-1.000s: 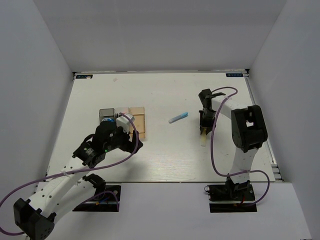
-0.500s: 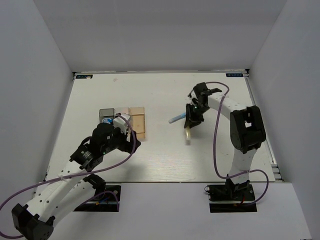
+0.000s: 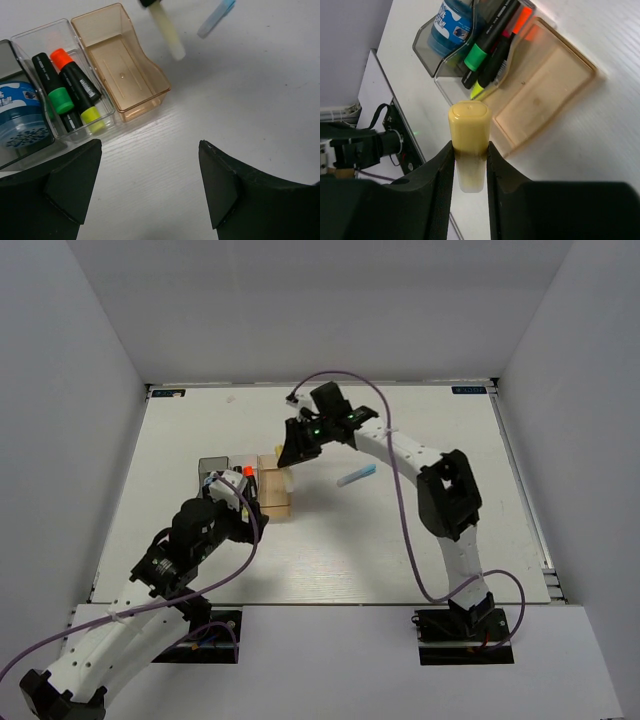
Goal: Sort the stationery into containers
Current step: Place the stationery into the container, then grab a piece of stationery with the left arm
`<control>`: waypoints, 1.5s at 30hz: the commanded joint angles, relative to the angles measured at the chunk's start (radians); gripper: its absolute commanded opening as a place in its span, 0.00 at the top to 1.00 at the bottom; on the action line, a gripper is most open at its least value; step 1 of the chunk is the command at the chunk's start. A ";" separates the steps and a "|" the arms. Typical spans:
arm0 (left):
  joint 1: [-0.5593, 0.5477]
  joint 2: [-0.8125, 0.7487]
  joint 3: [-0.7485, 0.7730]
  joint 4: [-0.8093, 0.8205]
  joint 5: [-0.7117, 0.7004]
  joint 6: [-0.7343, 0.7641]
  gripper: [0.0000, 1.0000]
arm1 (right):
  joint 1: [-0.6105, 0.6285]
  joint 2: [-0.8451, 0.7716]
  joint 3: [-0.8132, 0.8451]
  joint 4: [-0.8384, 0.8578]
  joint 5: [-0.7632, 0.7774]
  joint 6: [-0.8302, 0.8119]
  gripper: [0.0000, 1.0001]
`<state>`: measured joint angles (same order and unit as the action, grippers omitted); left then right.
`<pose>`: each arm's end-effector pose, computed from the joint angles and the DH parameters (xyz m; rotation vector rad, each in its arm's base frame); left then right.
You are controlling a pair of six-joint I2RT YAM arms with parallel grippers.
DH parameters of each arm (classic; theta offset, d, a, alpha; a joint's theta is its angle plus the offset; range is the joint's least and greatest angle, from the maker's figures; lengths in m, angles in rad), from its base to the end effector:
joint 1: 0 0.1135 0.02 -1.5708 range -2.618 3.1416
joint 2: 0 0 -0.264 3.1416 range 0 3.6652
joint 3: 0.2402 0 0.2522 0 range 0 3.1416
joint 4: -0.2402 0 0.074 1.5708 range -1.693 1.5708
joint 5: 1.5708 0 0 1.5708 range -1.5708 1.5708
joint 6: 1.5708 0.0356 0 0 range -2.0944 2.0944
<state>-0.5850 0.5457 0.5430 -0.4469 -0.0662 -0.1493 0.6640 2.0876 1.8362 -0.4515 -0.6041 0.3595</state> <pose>0.1164 -0.0743 0.2623 0.3999 2.0026 -0.3970 0.3667 0.3126 0.2734 -0.7061 2.3183 1.1959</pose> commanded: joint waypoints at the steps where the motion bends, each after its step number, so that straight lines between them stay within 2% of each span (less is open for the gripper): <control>1: -0.004 -0.001 -0.011 0.025 -0.076 0.014 0.11 | 0.037 0.058 0.006 0.239 -0.011 0.055 1.00; 3: -0.006 0.008 -0.009 0.019 -0.086 0.017 0.11 | 0.042 0.095 0.029 0.325 -0.008 0.068 1.00; 10: -0.004 0.025 -0.005 0.014 -0.103 0.028 0.11 | 0.054 0.184 0.080 0.379 0.027 0.062 1.00; 12: -0.003 0.028 -0.005 0.017 -0.101 0.030 0.11 | 0.054 0.192 0.077 0.370 0.029 0.056 0.82; 13: -0.003 0.033 -0.003 0.016 -0.099 0.027 0.11 | 0.055 0.199 0.075 0.363 0.024 0.041 0.66; 14: -0.003 0.031 -0.005 0.016 -0.096 0.027 0.11 | 0.052 0.203 0.074 0.361 0.023 0.039 0.59; 18: -0.001 0.040 -0.005 0.019 -0.089 0.028 0.11 | 0.054 0.187 0.070 0.347 0.021 0.010 0.44; 20: -0.003 0.042 -0.003 0.019 -0.084 0.025 0.11 | 0.054 0.172 0.078 0.341 0.024 0.007 0.42; 21: -0.004 0.048 -0.003 0.019 -0.080 0.025 0.15 | 0.052 0.172 0.081 0.338 0.024 0.009 0.42; 22: -0.003 0.049 -0.005 0.022 -0.070 0.025 0.20 | 0.051 0.151 0.083 0.335 0.023 0.004 0.45; 23: -0.004 0.059 -0.008 0.033 -0.066 0.022 0.29 | 0.052 0.143 0.089 0.314 0.026 -0.010 0.60; 24: -0.003 0.075 -0.008 0.039 -0.041 0.024 0.55 | 0.043 0.131 0.092 0.301 0.029 -0.019 0.74; 25: -0.001 0.100 -0.008 0.053 -0.026 0.021 0.67 | 0.045 0.120 0.095 0.280 0.064 -0.037 0.89; 26: -0.004 0.118 0.018 0.059 -0.009 0.027 0.86 | 0.045 0.077 0.110 0.179 0.087 -0.107 1.00; 27: -0.006 0.140 0.034 0.053 0.006 0.027 0.93 | 0.040 0.059 0.112 0.137 0.116 -0.135 1.00; 28: -0.004 0.207 0.050 0.042 0.063 0.027 0.97 | 0.039 0.019 0.101 0.101 0.245 -0.178 1.00; 30: -0.013 0.284 0.136 0.036 0.098 0.030 0.99 | 0.028 -0.073 0.058 -0.028 0.350 -0.244 1.00; 32: -0.038 0.400 0.193 0.040 0.098 0.043 0.94 | -0.003 -0.124 -0.021 -0.099 0.444 -0.286 1.00; 33: -0.056 0.428 0.257 0.043 0.094 0.054 0.74 | -0.012 -0.192 -0.113 -0.133 0.490 -0.318 1.00; 34: -0.070 0.523 0.284 0.051 0.094 0.062 0.57 | -0.045 -0.214 -0.144 -0.177 0.512 -0.327 0.97; 36: -0.081 0.626 0.383 0.048 0.098 0.079 0.27 | -0.072 -0.288 -0.263 -0.266 0.506 -0.346 0.70; 37: -0.091 0.660 0.409 0.047 0.100 0.080 0.10 | -0.111 -0.306 -0.296 -0.294 0.489 -0.352 0.53; 38: -0.095 0.760 0.435 0.048 0.108 0.088 0.08 | -0.124 -0.346 -0.325 -0.311 0.440 -0.388 0.48; 39: -0.098 0.795 0.487 0.040 0.112 0.093 0.07 | -0.136 -0.395 -0.439 -0.334 0.414 -0.418 0.45; 41: -0.099 0.928 0.590 0.028 0.121 0.103 0.06 | -0.182 -0.469 -0.564 -0.326 0.338 -0.459 0.43; 43: -0.104 0.989 0.667 0.004 0.120 0.114 0.06 | -0.211 -0.568 -0.694 -0.312 0.284 -0.484 0.50; 45: -0.105 1.111 0.758 -0.009 0.114 0.129 0.06 | -0.253 -0.647 -0.738 -0.311 0.227 -0.501 0.60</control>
<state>-0.6842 1.5826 1.1973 -0.4271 0.0311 -0.0547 0.4362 1.5543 1.1439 -0.7166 -0.2546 -0.0681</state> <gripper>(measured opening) 0.940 0.428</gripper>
